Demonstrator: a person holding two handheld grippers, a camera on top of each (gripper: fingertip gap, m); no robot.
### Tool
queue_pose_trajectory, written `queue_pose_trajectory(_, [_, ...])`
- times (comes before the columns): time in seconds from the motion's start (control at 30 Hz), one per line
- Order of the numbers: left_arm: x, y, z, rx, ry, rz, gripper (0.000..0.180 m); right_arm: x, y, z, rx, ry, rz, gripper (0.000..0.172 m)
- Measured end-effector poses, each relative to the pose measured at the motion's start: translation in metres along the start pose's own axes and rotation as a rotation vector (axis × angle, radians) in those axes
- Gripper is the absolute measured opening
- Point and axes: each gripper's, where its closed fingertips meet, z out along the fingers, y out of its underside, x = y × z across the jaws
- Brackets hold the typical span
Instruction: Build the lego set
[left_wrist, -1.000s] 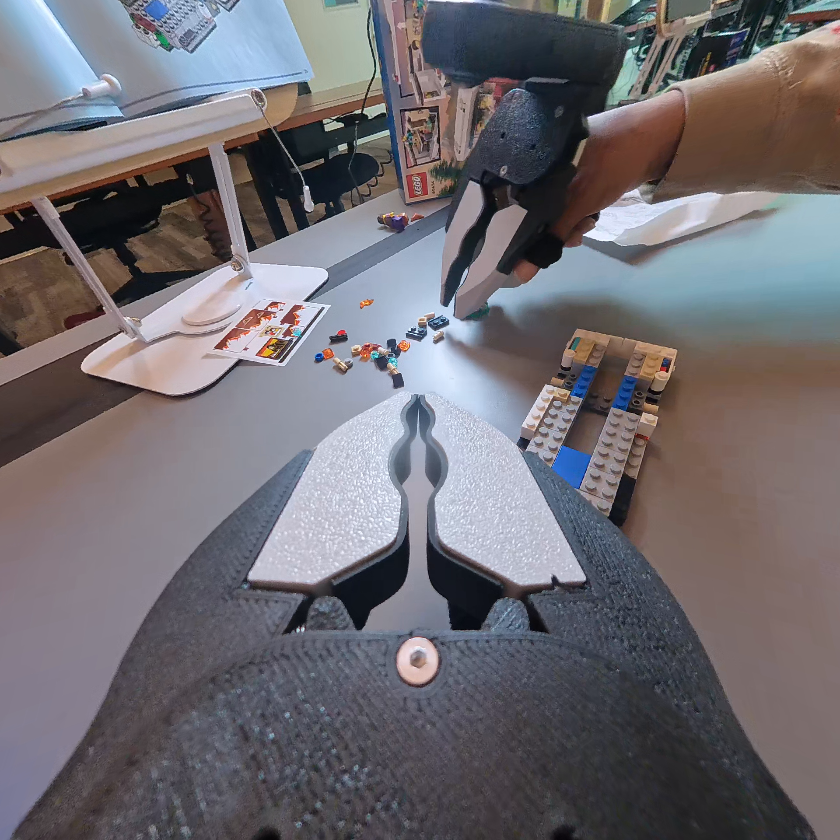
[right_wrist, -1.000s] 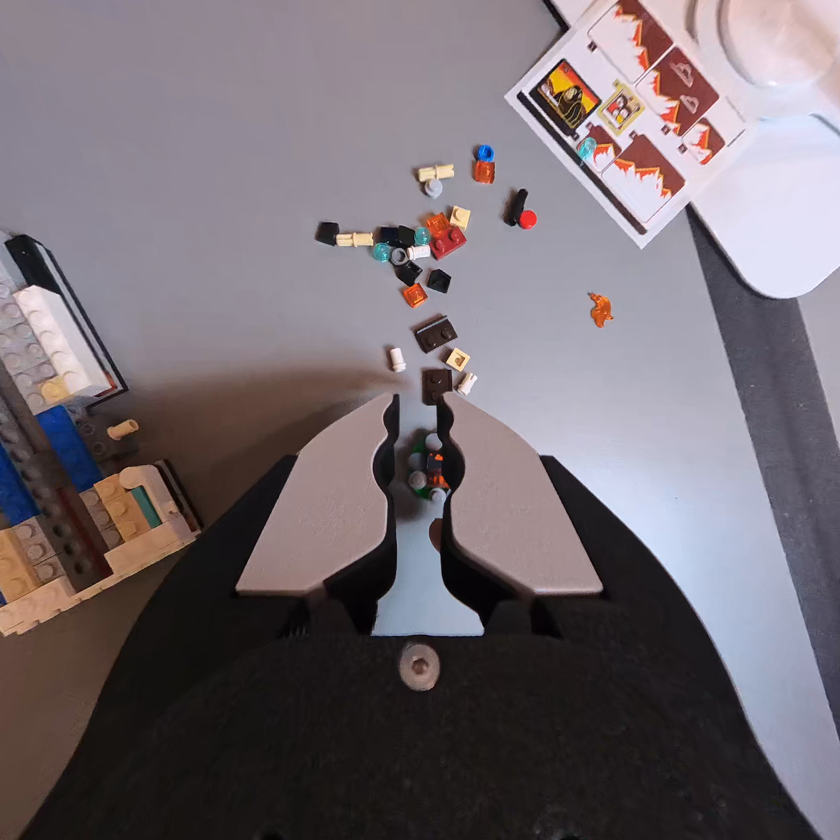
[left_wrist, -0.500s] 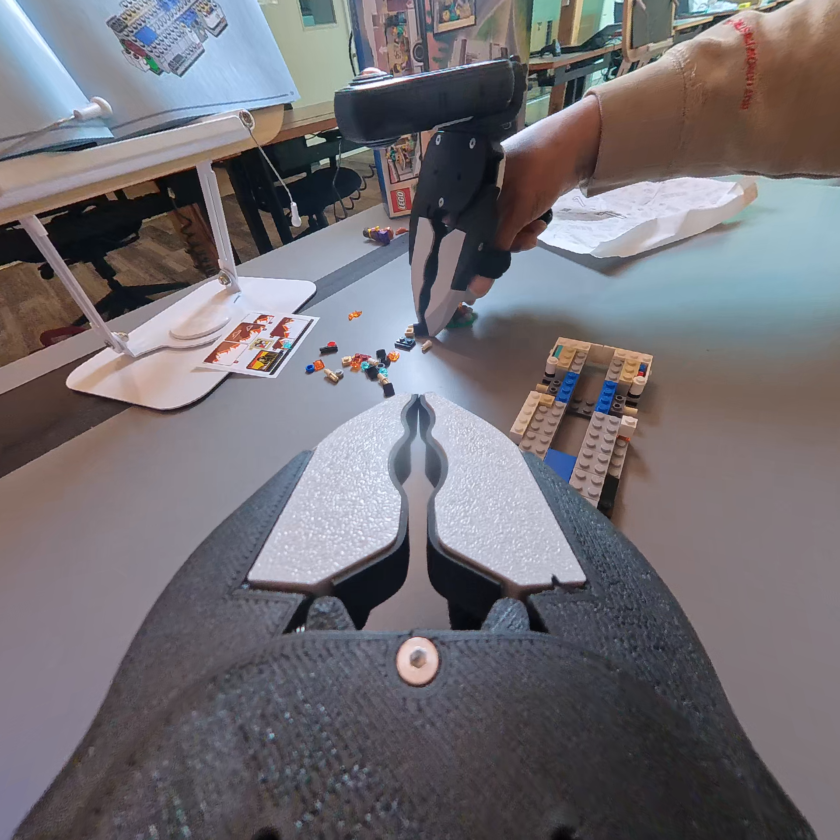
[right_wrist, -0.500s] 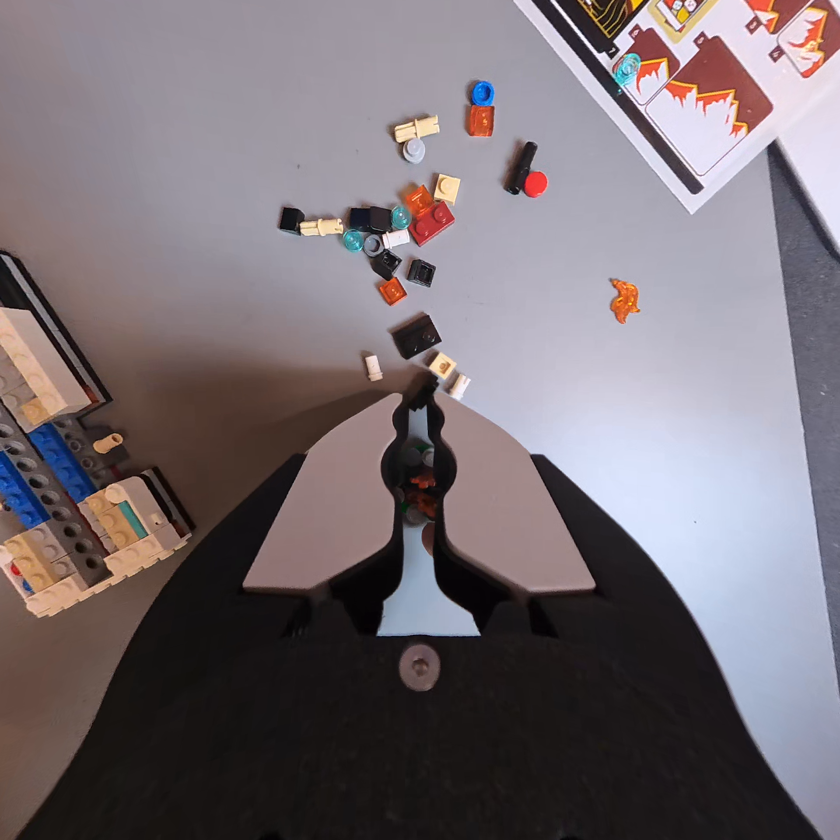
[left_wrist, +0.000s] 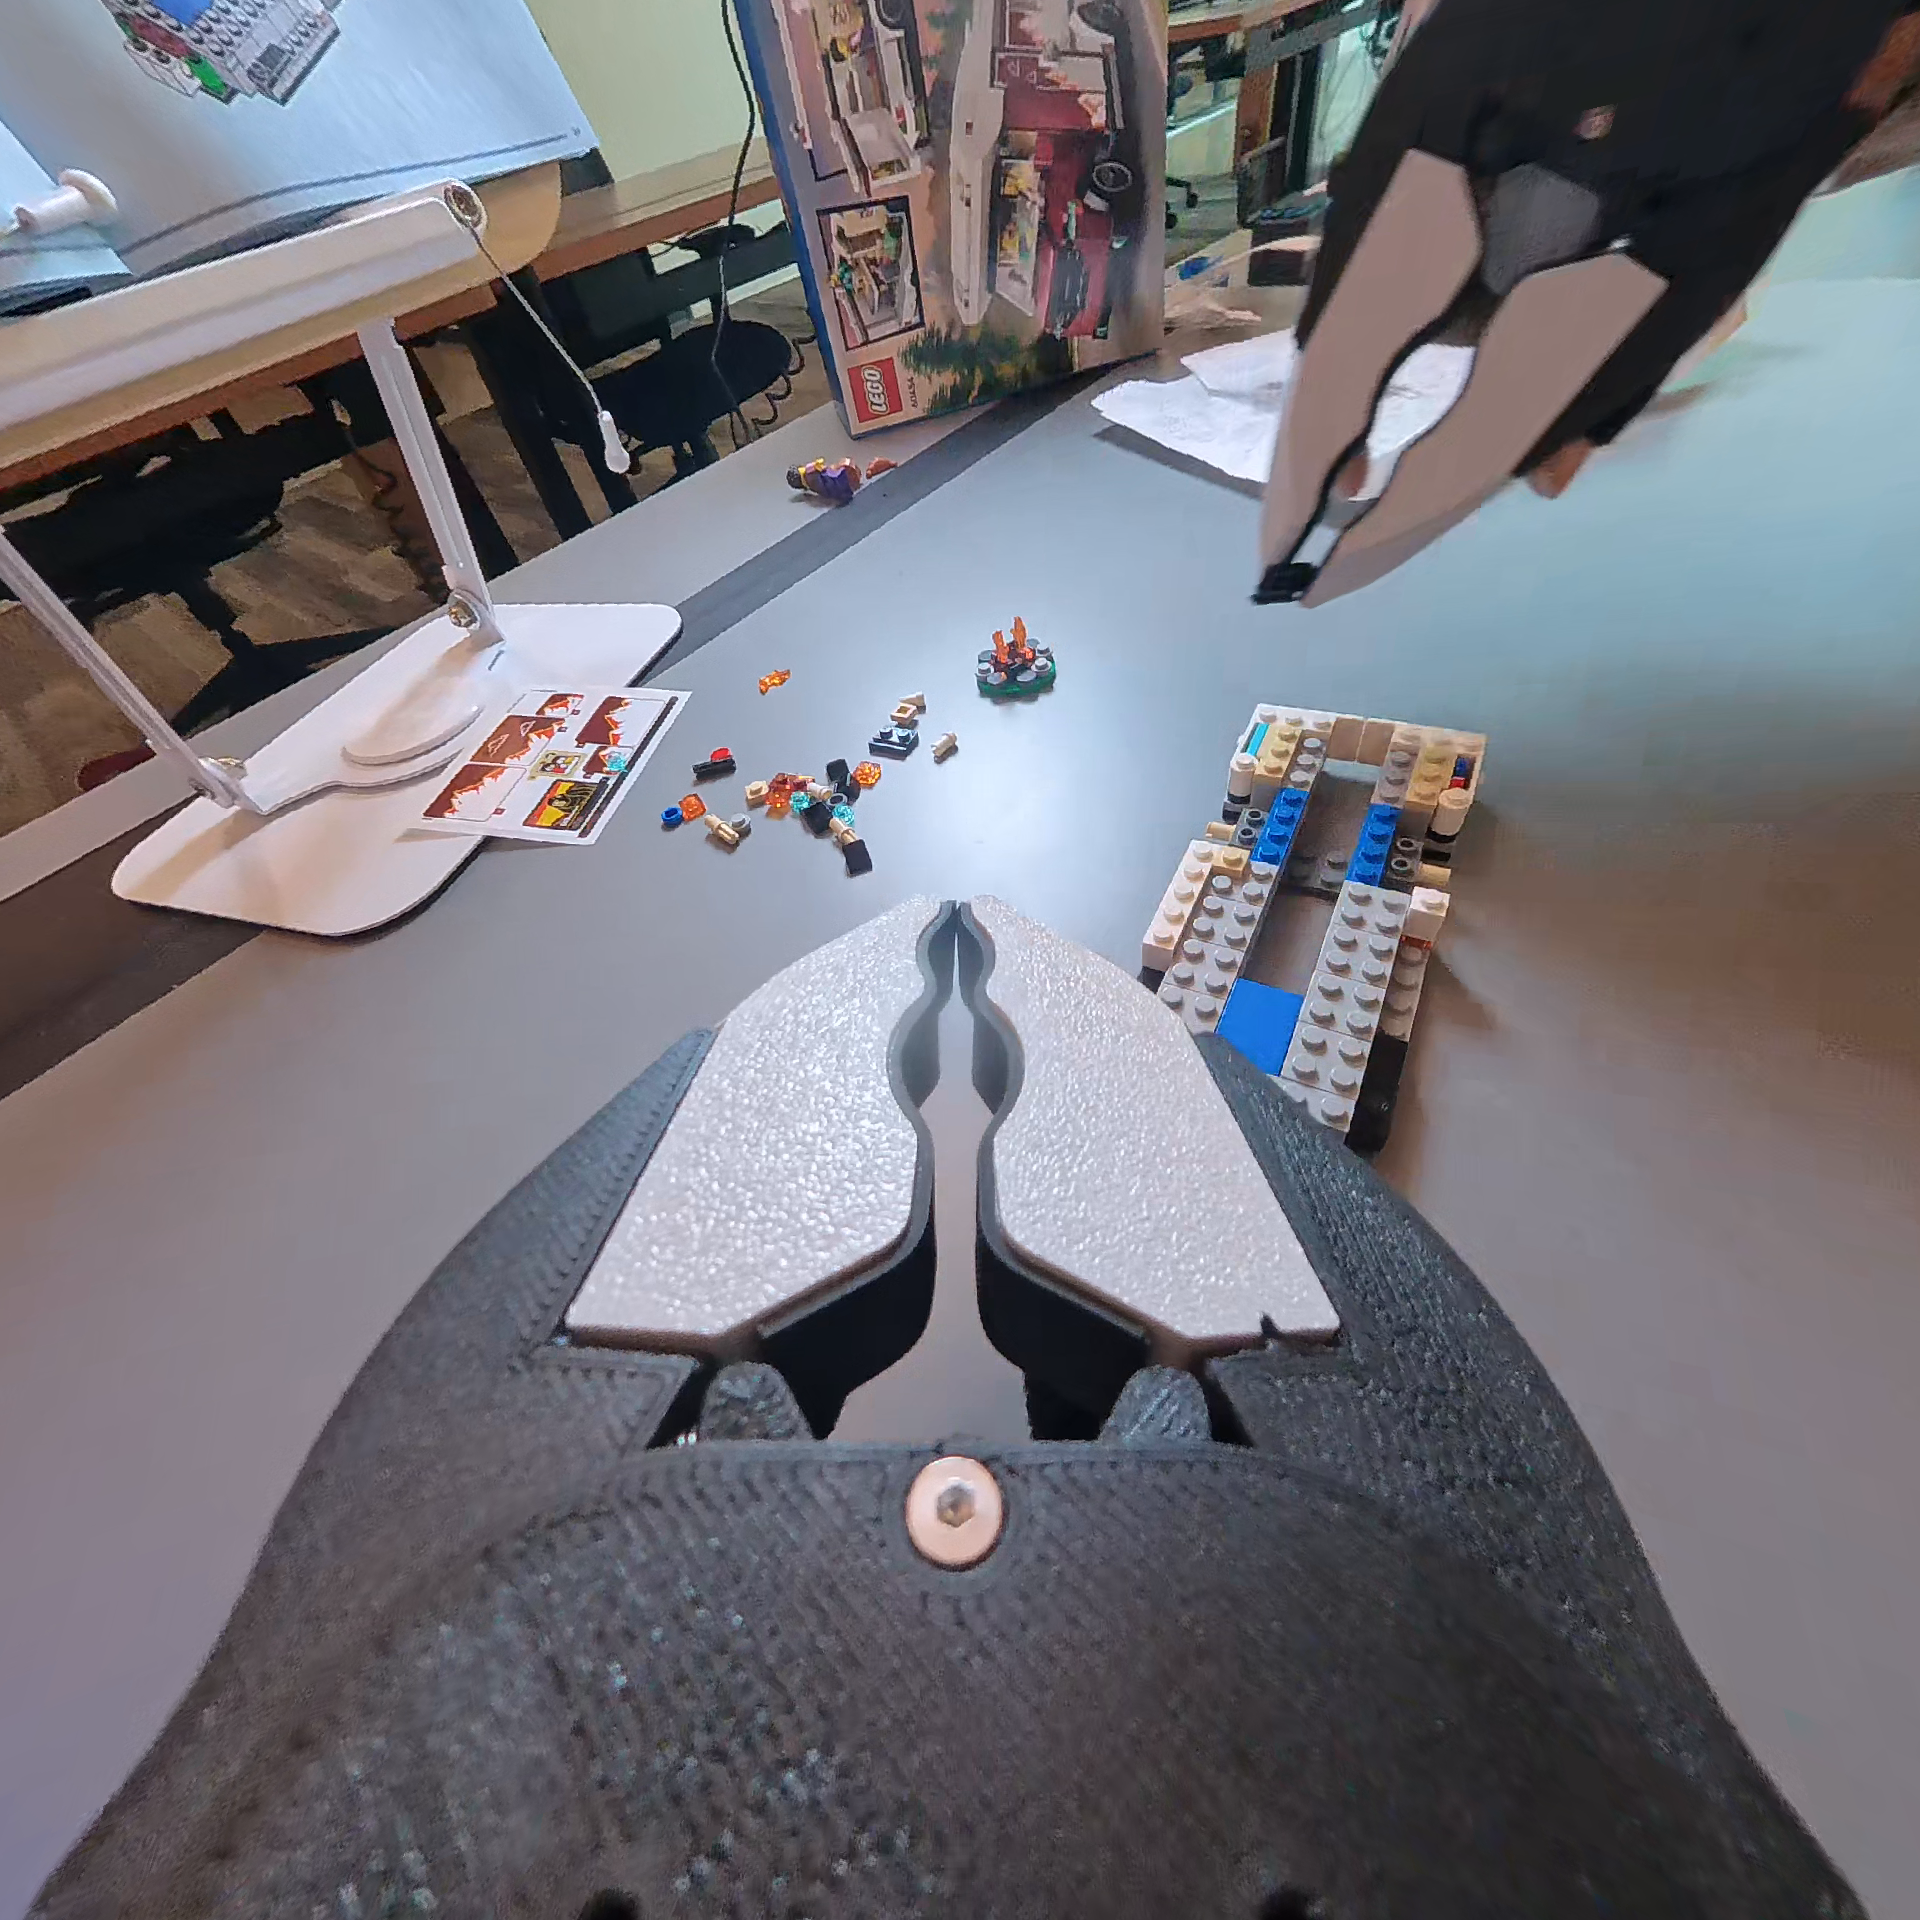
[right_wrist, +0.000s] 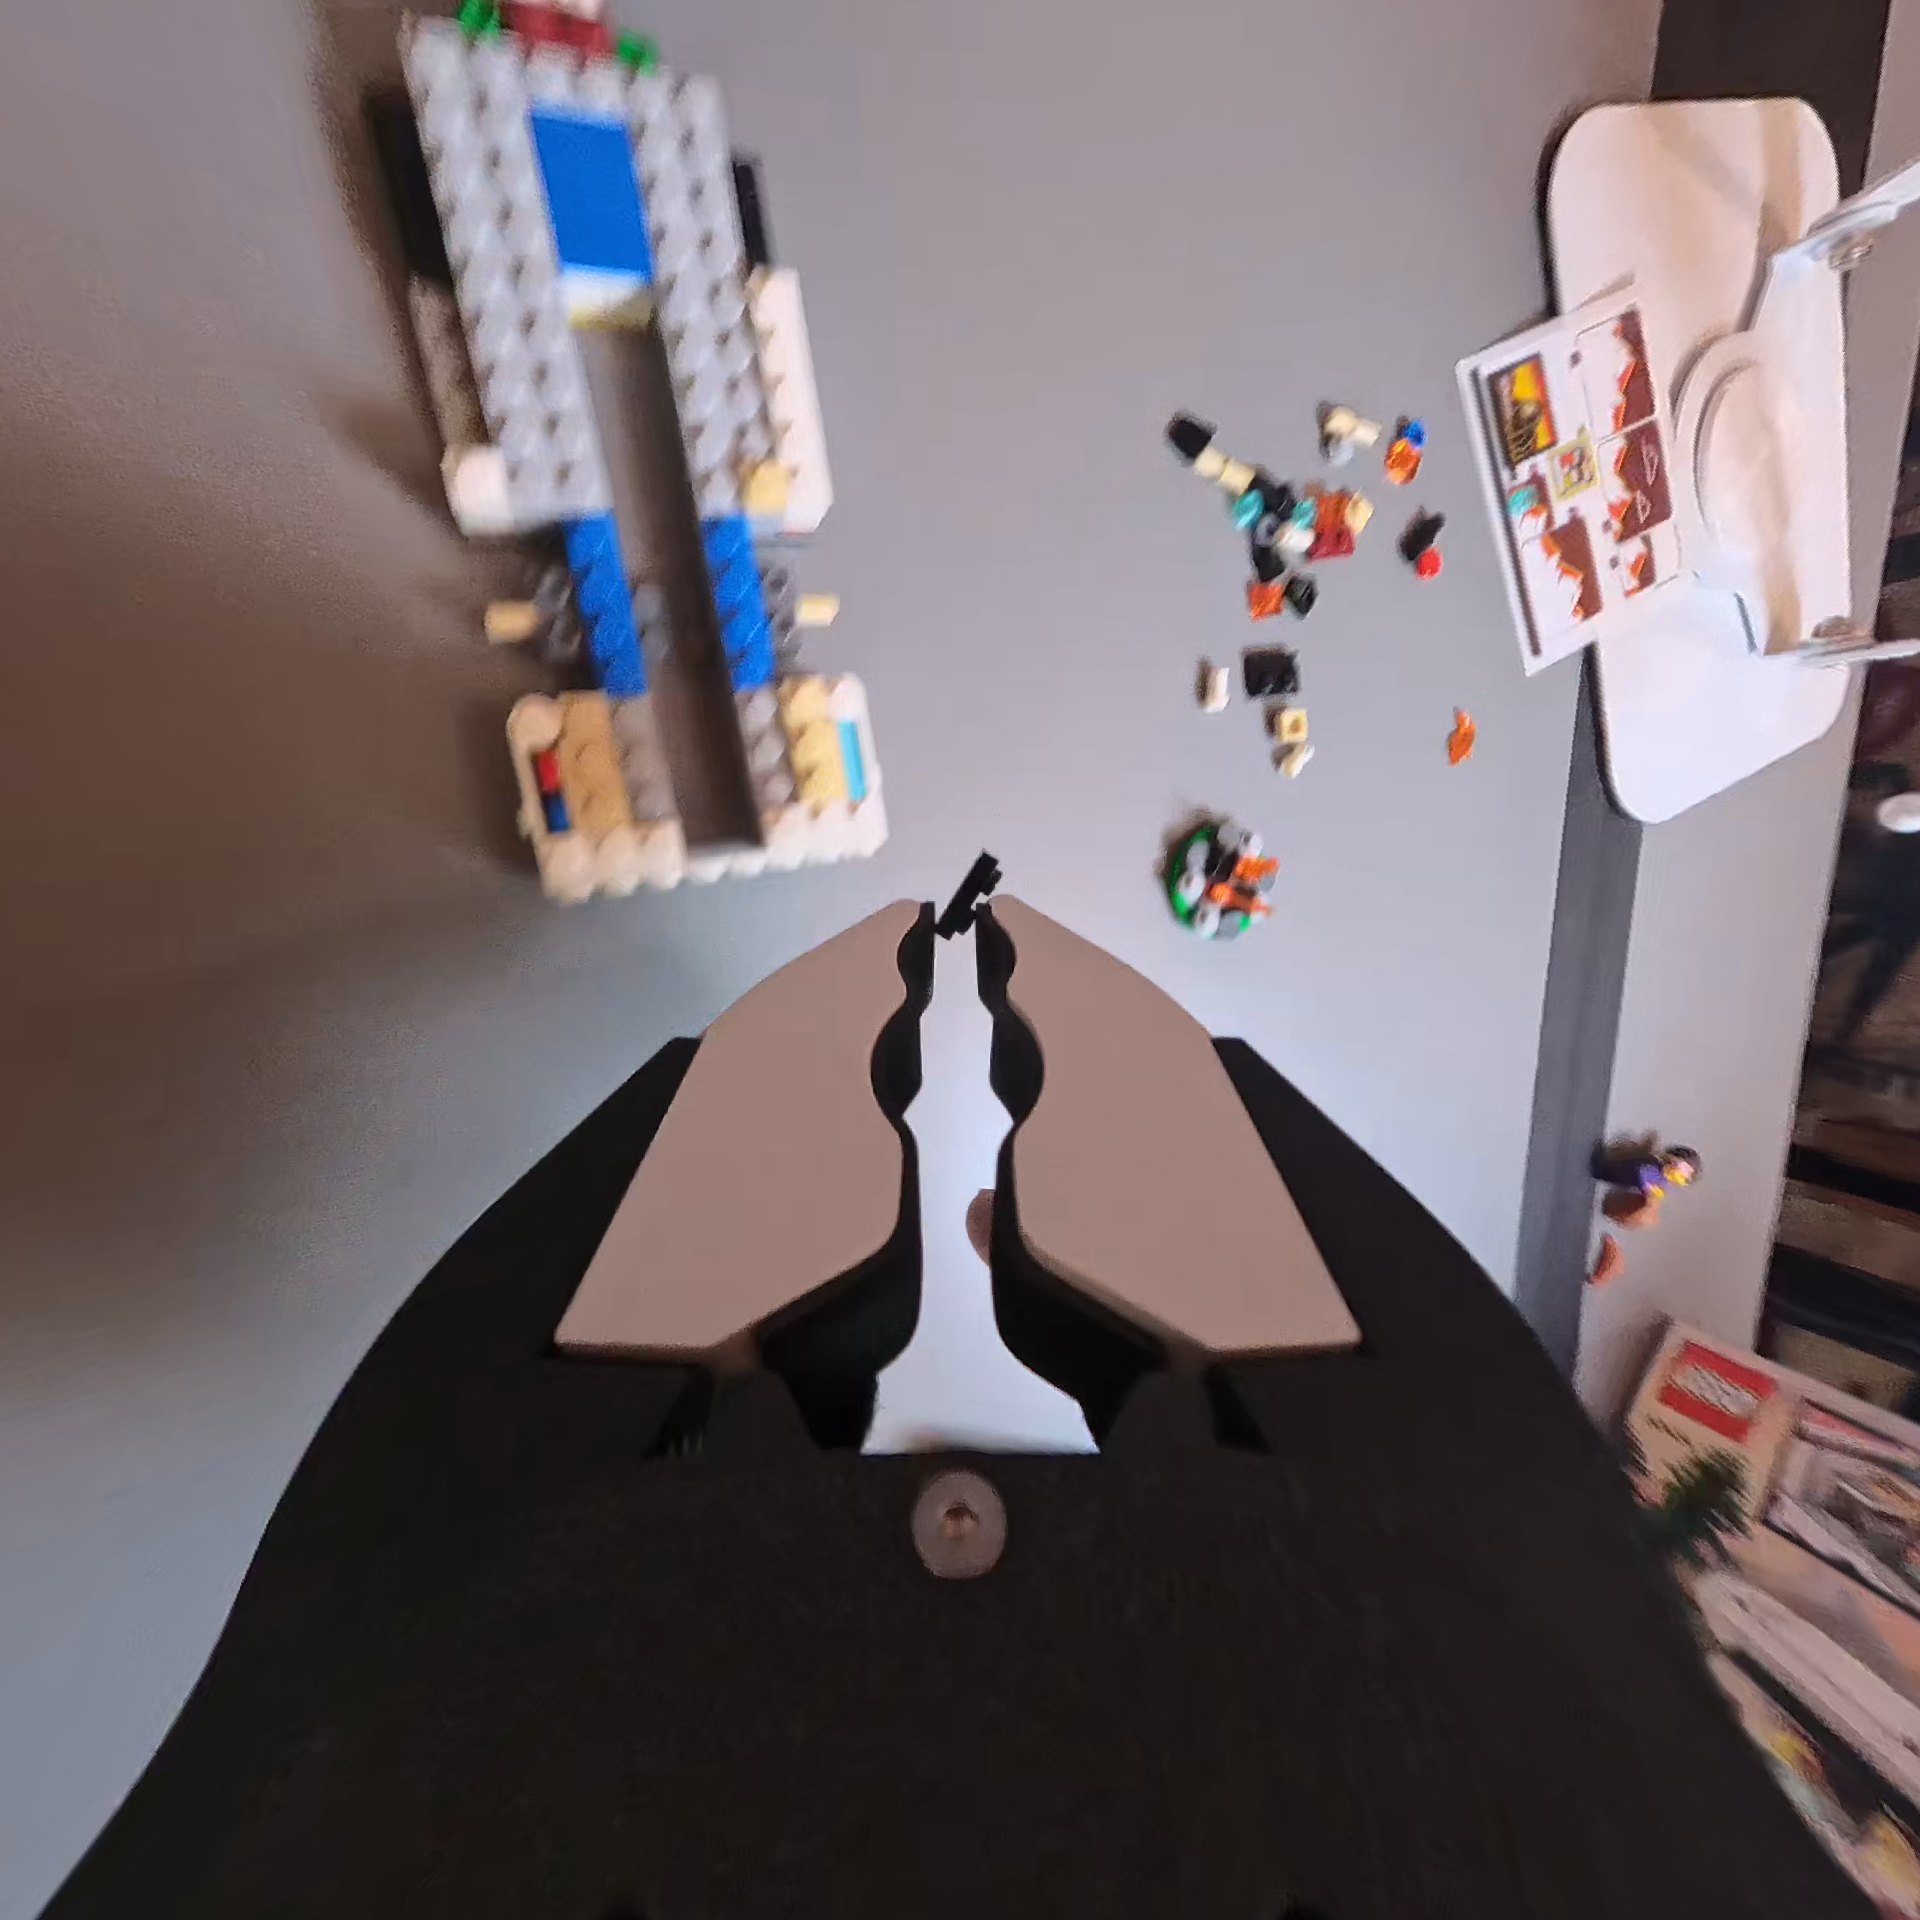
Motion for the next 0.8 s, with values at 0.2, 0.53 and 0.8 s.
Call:
queue_pose_trajectory(0.2, [0.004, 0.003, 0.003, -0.022, -0.005, 0.030, 0.000, -0.062, 0.020, -0.003, -0.103, 0.045, -0.181, 0.008])
queue_pose_trajectory(0.53, [0.013, 0.002, 0.002, -0.036, -0.014, 0.083, 0.000, -0.111, 0.004, -0.012, 0.008, -0.114, -0.034, 0.022])
queue_pose_trajectory(0.8, [0.019, 0.003, 0.003, -0.048, 0.013, 0.095, 0.000, -0.092, 0.011, -0.005, 0.053, -0.223, 0.485, 0.022])
